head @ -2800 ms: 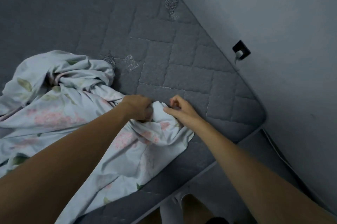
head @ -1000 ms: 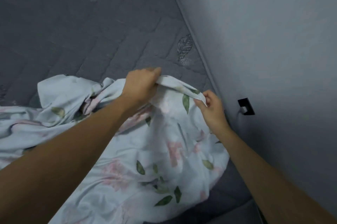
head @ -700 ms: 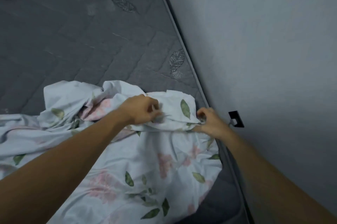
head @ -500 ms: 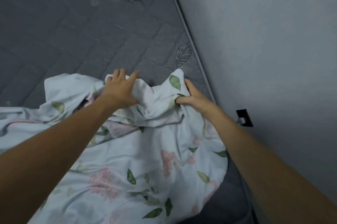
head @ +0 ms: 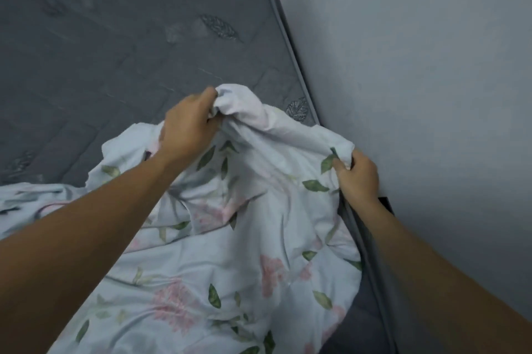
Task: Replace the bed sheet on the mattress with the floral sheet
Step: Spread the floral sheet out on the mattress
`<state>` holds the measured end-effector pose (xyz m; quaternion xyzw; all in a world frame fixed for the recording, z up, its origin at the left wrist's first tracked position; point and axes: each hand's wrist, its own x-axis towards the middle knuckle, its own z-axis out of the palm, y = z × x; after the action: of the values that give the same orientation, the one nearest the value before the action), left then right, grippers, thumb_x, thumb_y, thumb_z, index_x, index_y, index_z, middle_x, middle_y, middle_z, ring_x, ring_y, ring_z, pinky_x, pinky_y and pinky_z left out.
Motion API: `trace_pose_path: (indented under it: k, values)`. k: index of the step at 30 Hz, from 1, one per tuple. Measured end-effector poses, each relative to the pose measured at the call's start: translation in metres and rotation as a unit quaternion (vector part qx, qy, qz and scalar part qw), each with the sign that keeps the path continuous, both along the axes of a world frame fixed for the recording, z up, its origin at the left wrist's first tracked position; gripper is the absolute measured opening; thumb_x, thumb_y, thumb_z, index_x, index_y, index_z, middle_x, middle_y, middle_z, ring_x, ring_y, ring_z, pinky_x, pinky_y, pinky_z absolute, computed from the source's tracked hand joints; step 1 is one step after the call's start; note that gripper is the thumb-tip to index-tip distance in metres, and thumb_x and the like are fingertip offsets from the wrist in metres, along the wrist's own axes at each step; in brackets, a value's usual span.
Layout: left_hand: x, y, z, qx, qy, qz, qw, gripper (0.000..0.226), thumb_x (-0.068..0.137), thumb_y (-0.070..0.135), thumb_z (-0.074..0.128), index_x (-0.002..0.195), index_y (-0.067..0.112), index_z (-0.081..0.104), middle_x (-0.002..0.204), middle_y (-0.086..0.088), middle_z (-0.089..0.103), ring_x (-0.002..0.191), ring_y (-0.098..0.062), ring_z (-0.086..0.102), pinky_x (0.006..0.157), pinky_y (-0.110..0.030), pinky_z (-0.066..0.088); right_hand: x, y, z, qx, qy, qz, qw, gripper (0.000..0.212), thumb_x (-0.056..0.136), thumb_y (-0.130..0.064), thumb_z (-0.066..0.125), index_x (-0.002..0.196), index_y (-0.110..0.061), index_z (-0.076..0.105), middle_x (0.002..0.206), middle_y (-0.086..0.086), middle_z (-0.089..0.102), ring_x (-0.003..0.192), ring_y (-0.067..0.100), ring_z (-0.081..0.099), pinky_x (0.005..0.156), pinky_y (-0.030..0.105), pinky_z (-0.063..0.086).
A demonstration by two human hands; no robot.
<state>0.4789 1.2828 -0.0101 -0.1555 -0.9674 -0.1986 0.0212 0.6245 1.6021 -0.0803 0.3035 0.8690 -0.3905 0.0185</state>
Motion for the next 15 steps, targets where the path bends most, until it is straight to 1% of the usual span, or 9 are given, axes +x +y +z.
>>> trace_pose_path:
  k: [3,5,6,8,9,10,12,14,15]
  values:
    - [-0.010,0.031,0.017,0.019,0.029,-0.084,0.996,0.022,0.085,0.017,0.068,0.097,0.009,0.052,0.095,-0.015,0.061,0.088,-0.039,0.054,0.064,-0.045,0.040,-0.005,0.001,0.004,0.063,-0.073,0.042,0.994,0.021,0.081,-0.029,0.067,0.087,-0.011,0.058,0.104,0.014,0.053,0.103,0.036,0.055,0.079,0.045,0.052]
    - [-0.001,0.036,-0.002,-0.005,-0.079,-0.112,0.991,0.026,0.088,0.025,0.068,0.105,0.014,0.052,0.104,-0.011,0.060,0.098,-0.037,0.055,0.074,-0.048,0.047,-0.018,-0.008,0.006,0.093,-0.104,0.063,0.988,0.043,0.075,-0.026,0.075,0.110,-0.011,0.054,0.122,0.015,0.046,0.116,0.035,0.045,0.091,0.046,0.047]
    - [0.006,0.034,-0.015,-0.033,-0.169,-0.123,0.977,0.031,0.090,0.030,0.068,0.114,0.016,0.054,0.113,-0.009,0.061,0.105,-0.035,0.056,0.082,-0.048,0.049,-0.027,-0.016,0.006,0.085,-0.074,0.073,0.991,0.056,0.073,-0.023,0.077,0.121,-0.013,0.050,0.128,0.014,0.043,0.120,0.034,0.042,0.095,0.046,0.045]
    - [0.025,0.023,-0.039,-0.079,-0.331,-0.164,0.926,0.038,0.092,0.030,0.069,0.128,0.022,0.061,0.125,-0.003,0.063,0.116,-0.027,0.058,0.095,-0.042,0.050,-0.047,-0.037,0.005,0.043,0.028,0.119,0.992,0.066,0.075,-0.022,0.073,0.135,-0.020,0.047,0.137,0.008,0.043,0.127,0.030,0.043,0.105,0.047,0.043]
    - [0.033,0.015,-0.048,-0.084,-0.360,-0.185,0.911,0.035,0.093,0.027,0.067,0.128,0.023,0.066,0.125,0.000,0.066,0.117,-0.024,0.060,0.096,-0.040,0.051,-0.059,-0.049,0.003,0.017,0.071,0.152,0.986,0.065,0.078,-0.024,0.070,0.139,-0.023,0.047,0.140,0.004,0.045,0.130,0.028,0.043,0.110,0.047,0.041]
    - [0.039,0.007,-0.054,-0.075,-0.334,-0.194,0.919,0.030,0.094,0.022,0.065,0.123,0.024,0.070,0.122,0.001,0.068,0.116,-0.024,0.061,0.094,-0.041,0.052,-0.071,-0.061,-0.001,0.003,0.096,0.189,0.977,0.064,0.082,-0.028,0.068,0.143,-0.026,0.048,0.145,0.001,0.046,0.135,0.026,0.042,0.115,0.046,0.038]
    - [0.037,-0.012,-0.063,-0.051,-0.167,-0.142,0.974,0.034,0.089,0.015,0.067,0.122,0.022,0.069,0.121,-0.003,0.063,0.115,-0.031,0.058,0.091,-0.046,0.050,-0.094,-0.084,-0.009,0.019,0.092,0.269,0.958,0.067,0.090,-0.035,0.069,0.152,-0.028,0.044,0.158,0.002,0.040,0.145,0.026,0.034,0.122,0.042,0.028]
    - [0.027,-0.031,-0.064,-0.084,-0.044,-0.022,0.995,0.060,0.082,0.022,0.072,0.140,0.023,0.054,0.140,-0.011,0.049,0.128,-0.038,0.046,0.098,-0.052,0.043,-0.110,-0.102,-0.022,0.083,0.042,0.352,0.931,0.077,0.092,-0.041,0.071,0.158,-0.032,0.035,0.160,0.004,0.039,0.147,0.028,0.032,0.121,0.043,0.026]
    - [0.019,-0.042,-0.065,-0.103,-0.051,0.037,0.993,0.076,0.080,0.029,0.075,0.150,0.024,0.043,0.150,-0.016,0.040,0.136,-0.041,0.038,0.104,-0.054,0.038,-0.113,-0.108,-0.028,0.117,0.008,0.392,0.913,0.079,0.091,-0.045,0.071,0.159,-0.032,0.032,0.154,0.004,0.046,0.142,0.028,0.038,0.118,0.043,0.029]
